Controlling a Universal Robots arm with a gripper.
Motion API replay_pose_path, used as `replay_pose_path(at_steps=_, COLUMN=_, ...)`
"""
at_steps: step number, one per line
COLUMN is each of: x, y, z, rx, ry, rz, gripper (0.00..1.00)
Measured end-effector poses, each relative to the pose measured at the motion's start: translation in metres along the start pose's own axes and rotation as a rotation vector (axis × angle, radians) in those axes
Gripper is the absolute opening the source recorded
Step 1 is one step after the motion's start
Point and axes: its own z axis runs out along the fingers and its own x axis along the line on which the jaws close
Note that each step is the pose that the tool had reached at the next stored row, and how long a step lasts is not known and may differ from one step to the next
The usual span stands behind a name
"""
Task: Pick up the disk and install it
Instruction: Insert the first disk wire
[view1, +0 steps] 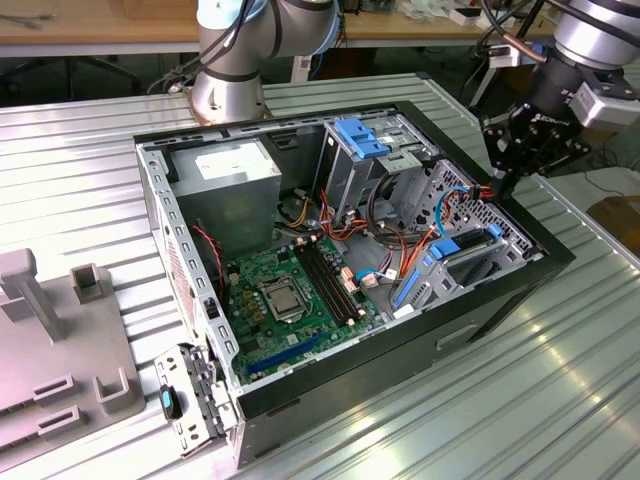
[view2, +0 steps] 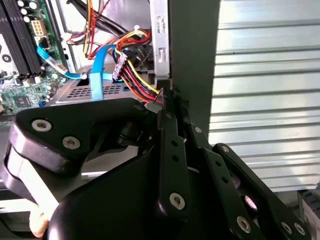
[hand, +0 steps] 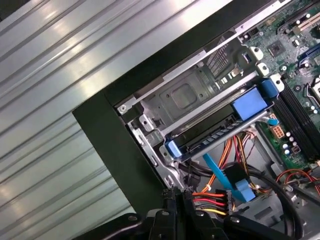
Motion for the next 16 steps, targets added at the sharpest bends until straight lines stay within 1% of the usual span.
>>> replay_pose_path(at_steps=1, x=0.0000, y=0.0000, z=0.0001, rx=-0.0007, ry=0.0000, rz=0.012, gripper=0.17)
replay_pose_path(at_steps=2, x=-0.0001, y=0.0000, z=0.0002, rx=-0.0023, ry=-0.0001, rz=0.037, gripper=0.17)
replay_pose_path(at_steps=3, x=-0.0001, y=0.0000, z=0.0004, rx=-0.0050, ry=0.0000, rz=0.078, gripper=0.17)
replay_pose_path(at_steps=13, x=-0.0002, y=0.0000, z=0.0013, rx=-0.0163, ry=0.0001, rz=0.258, gripper=0.17)
replay_pose_path(at_steps=15, x=-0.0002, y=0.0000, z=0.0015, rx=-0.0201, ry=0.0001, rz=0.316, gripper=0.17)
replay_pose_path(at_steps=16, x=-0.0002, y=0.0000, z=0.0016, rx=-0.0210, ry=0.0001, rz=0.330, gripper=0.17)
